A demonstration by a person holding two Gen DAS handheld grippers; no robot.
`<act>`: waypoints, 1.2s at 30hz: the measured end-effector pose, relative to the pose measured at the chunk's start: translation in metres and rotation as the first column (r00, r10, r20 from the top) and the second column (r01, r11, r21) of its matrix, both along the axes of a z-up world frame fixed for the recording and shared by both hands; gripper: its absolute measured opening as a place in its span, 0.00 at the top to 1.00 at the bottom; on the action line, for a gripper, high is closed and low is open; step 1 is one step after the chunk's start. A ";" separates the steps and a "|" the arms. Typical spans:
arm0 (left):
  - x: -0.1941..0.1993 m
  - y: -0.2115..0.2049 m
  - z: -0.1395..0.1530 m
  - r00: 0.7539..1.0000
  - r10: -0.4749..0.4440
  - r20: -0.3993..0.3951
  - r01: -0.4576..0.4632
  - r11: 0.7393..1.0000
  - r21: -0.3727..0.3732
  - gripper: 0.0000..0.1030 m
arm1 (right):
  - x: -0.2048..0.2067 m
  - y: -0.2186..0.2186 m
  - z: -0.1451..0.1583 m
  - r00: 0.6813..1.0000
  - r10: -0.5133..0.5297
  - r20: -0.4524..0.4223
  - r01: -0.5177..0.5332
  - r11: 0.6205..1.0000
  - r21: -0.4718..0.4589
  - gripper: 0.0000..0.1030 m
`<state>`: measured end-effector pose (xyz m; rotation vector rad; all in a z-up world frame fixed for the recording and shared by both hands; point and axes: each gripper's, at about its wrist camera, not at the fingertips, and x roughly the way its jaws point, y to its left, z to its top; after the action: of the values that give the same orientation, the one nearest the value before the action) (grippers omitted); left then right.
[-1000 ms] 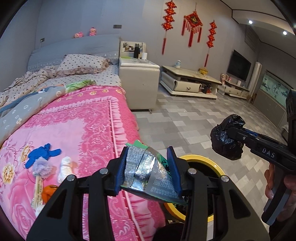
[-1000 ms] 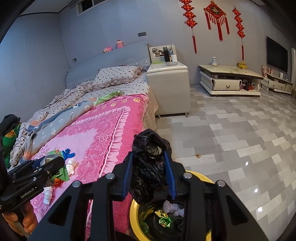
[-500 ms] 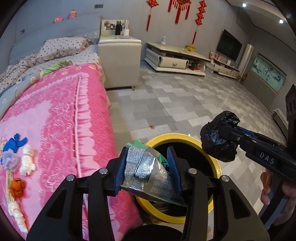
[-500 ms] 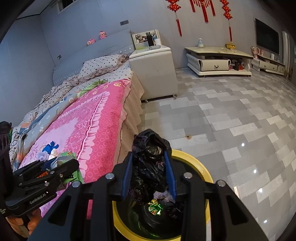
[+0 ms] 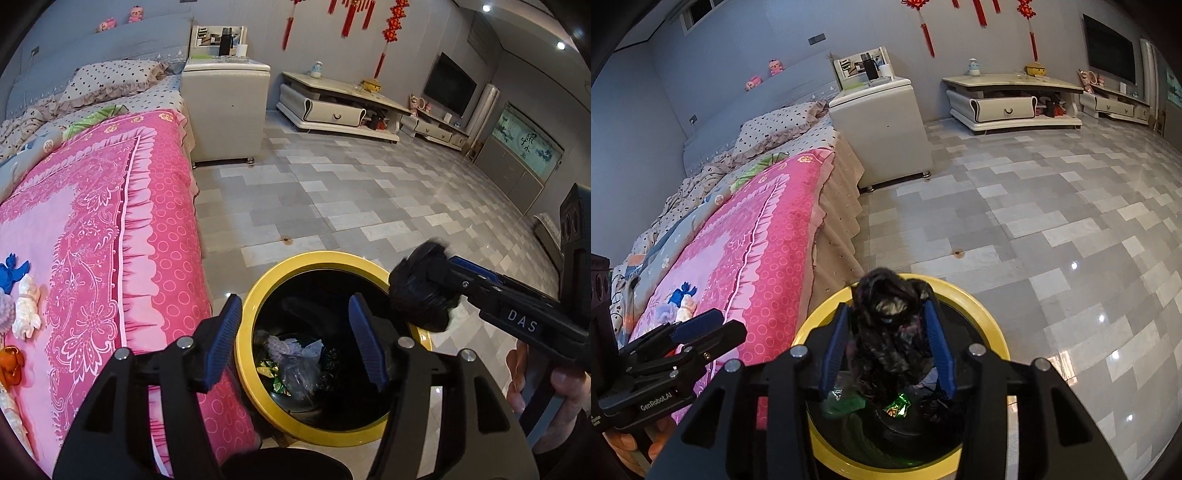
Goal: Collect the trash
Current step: 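Open both tools to drop the foil wrapper and black bag into the bin, then move both tools back over the bed toward the white bundles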
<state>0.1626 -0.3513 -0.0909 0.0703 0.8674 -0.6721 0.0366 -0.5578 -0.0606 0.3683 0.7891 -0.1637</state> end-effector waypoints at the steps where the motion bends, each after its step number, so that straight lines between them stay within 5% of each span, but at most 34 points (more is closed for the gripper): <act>1: -0.001 0.001 0.002 1.000 0.001 0.007 -0.001 1.000 0.000 0.40 | -0.001 0.000 0.000 1.000 -0.006 0.000 0.006 1.000 -0.005 0.52; 3: -0.002 0.005 0.004 1.000 0.003 0.011 -0.003 1.000 -0.006 0.36 | -0.002 -0.001 0.001 1.000 -0.015 -0.003 0.015 1.000 -0.005 0.42; 9: -0.004 0.021 0.009 0.998 0.017 0.063 -0.018 1.000 0.022 0.25 | -0.005 0.001 -0.001 1.000 -0.018 -0.014 0.018 1.000 0.000 0.42; 23: 0.028 0.112 0.022 0.979 0.173 0.106 -0.179 0.983 0.041 0.23 | 0.018 0.057 0.024 0.996 0.089 0.013 -0.088 0.996 -0.027 0.40; 36: 0.073 0.232 0.017 0.906 0.397 0.148 -0.412 0.907 0.089 0.23 | 0.059 0.133 0.035 0.967 0.253 0.026 -0.252 0.967 -0.033 0.38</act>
<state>0.2352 -0.1196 -0.0742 0.0363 0.7671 -0.2209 0.0960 -0.4253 -0.0257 0.2387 0.7955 0.0693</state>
